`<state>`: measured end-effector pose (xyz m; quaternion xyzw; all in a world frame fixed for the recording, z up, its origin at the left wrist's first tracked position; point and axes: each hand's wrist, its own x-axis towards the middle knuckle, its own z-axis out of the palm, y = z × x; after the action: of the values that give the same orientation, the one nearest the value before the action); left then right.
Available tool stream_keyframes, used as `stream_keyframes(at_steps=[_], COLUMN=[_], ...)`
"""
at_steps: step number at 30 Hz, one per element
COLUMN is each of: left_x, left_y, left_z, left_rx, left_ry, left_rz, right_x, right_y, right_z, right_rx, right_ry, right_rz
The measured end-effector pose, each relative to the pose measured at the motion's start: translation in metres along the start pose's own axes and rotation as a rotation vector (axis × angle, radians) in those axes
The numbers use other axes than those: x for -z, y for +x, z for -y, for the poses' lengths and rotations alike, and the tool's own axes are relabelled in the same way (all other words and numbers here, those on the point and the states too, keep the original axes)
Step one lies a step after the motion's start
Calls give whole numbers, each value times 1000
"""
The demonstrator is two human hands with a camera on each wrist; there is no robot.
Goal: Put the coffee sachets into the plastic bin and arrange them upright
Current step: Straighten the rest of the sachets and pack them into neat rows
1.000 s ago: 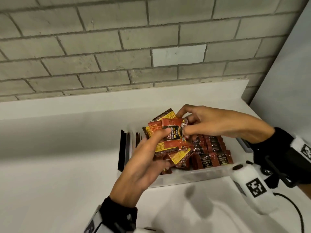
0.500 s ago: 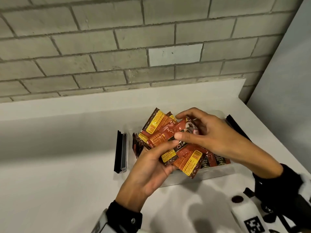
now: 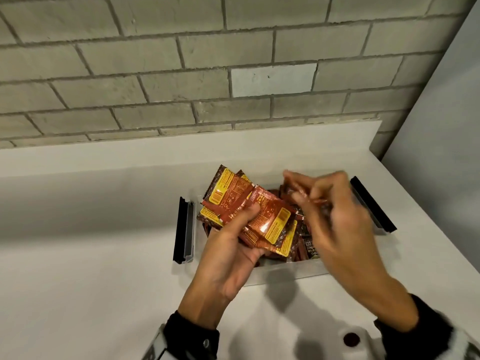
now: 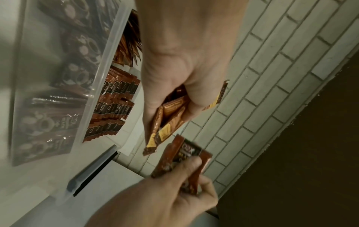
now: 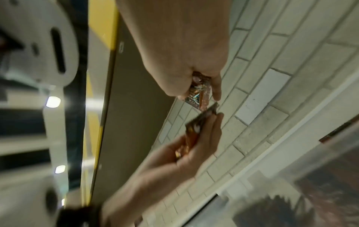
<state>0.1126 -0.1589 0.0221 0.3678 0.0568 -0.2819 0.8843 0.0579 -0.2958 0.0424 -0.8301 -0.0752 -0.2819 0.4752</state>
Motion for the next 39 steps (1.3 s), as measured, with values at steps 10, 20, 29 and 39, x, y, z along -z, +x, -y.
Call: stream_keyframes(at_steps=[10, 20, 29, 39], left_x=[-1, 12, 20, 14], left_y=[-5, -1, 2, 2], left_z=[-1, -4, -4, -3], left_rx=[-21, -40, -59, 22], left_ry=[-35, 107, 146, 92], left_rz=[70, -99, -142, -55], right_x=[-20, 2, 9, 1], right_y=[-11, 1, 7, -6], right_z=[-22, -28, -38, -42], right_rx=[82, -522, -584, 286], right_ry=[-255, 552, 666, -193], right_rz=[310, 52, -44, 368])
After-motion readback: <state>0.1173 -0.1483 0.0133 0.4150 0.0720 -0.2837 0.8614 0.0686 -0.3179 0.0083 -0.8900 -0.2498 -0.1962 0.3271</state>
